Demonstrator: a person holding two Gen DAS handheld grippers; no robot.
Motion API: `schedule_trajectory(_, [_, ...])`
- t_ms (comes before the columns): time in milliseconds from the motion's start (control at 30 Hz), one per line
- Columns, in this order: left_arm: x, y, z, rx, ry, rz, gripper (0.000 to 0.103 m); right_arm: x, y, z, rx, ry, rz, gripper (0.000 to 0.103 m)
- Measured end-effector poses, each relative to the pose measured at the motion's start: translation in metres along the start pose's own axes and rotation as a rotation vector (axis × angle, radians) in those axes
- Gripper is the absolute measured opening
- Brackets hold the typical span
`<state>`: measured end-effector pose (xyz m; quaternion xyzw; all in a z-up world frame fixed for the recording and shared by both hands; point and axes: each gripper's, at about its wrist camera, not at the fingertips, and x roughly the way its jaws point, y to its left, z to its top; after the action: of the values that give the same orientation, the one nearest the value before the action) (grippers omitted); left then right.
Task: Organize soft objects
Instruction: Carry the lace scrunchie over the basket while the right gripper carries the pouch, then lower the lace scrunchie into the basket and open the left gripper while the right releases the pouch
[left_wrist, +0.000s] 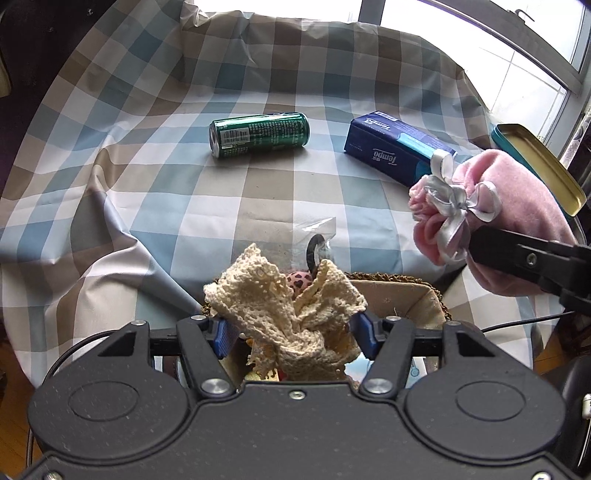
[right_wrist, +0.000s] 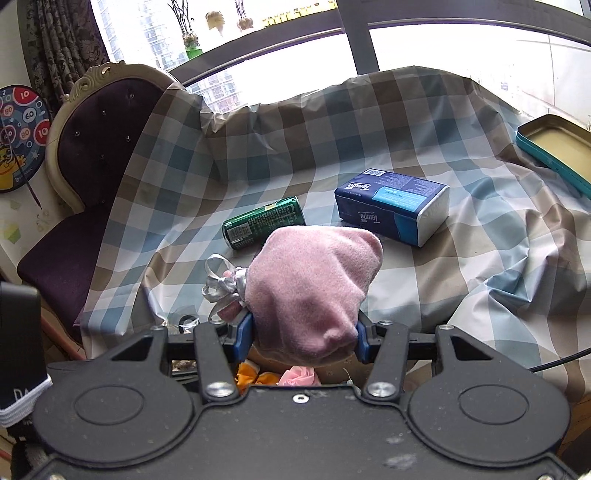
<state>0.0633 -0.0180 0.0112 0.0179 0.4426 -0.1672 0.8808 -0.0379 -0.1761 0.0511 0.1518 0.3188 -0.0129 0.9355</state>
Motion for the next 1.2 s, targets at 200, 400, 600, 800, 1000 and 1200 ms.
schedule_trajectory(200, [-0.002,-0.003,-0.006,-0.011,-0.002,0.02,0.066,-0.014,-0.005,-0.008,0.005,-0.002,0.0,0.051])
schedule_trajectory(400, [-0.006,0.0,-0.011,-0.041,-0.013,0.062,0.066,-0.014,-0.01,-0.014,0.017,0.018,-0.012,0.051])
schedule_trajectory(600, [-0.015,0.006,-0.019,-0.074,-0.043,0.152,0.067,-0.014,-0.007,-0.022,-0.007,0.051,-0.011,0.051])
schedule_trajectory(800, [-0.028,0.019,-0.022,-0.144,-0.074,0.2,0.071,-0.015,0.003,-0.036,-0.067,0.097,0.014,0.052])
schedule_trajectory(1000, [-0.031,0.034,-0.026,-0.227,-0.073,0.215,0.071,-0.013,0.012,-0.049,-0.117,0.157,0.033,0.052])
schedule_trajectory(1200, [-0.03,0.043,-0.029,-0.257,-0.07,0.226,0.071,-0.001,0.022,-0.055,-0.164,0.2,0.041,0.052])
